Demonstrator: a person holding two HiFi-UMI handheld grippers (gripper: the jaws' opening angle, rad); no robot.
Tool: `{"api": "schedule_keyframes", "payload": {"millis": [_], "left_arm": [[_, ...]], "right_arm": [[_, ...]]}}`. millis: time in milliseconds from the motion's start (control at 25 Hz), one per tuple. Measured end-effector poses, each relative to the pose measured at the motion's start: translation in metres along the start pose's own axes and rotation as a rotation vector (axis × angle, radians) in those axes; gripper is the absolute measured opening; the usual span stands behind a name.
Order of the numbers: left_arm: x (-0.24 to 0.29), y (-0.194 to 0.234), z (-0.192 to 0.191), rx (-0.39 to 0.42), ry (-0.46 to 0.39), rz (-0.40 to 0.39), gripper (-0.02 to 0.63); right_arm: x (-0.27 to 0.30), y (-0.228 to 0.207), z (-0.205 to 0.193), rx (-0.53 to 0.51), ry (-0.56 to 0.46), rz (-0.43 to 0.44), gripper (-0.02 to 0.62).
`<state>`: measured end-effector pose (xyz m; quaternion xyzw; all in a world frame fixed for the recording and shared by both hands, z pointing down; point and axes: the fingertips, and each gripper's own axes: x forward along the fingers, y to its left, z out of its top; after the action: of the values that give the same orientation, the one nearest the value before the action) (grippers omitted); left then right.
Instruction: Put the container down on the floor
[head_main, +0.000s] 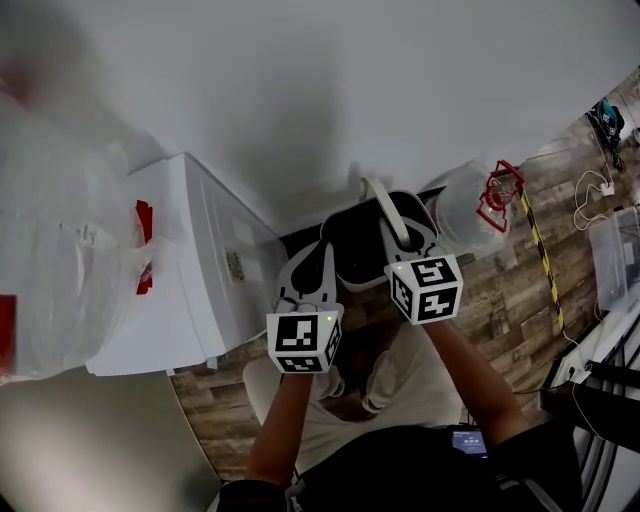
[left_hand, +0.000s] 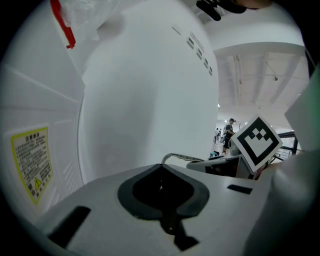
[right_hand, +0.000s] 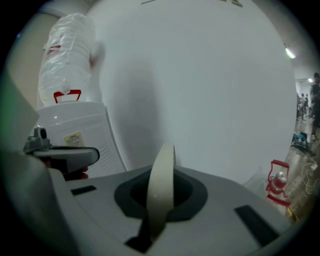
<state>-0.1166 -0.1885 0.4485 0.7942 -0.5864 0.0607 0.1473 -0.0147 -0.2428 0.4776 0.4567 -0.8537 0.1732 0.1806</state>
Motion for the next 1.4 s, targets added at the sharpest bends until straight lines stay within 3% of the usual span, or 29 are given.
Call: {"api": "schedule_keyframes", "payload": {"millis": [760, 1400], "left_arm": [[0.039, 0.043, -0.12, 0.049, -0.016, 0.036, 0.014], [0.078, 0.058, -0.172, 0.094, -0.009, 0.037, 0.014]], "right_arm": [[0.083, -0.007, -0.107, -0.03, -0.019, 0.031, 0.029], [0.12, -0.02, -0.143, -0.016, -0.062, 0.029, 0.029]]}}
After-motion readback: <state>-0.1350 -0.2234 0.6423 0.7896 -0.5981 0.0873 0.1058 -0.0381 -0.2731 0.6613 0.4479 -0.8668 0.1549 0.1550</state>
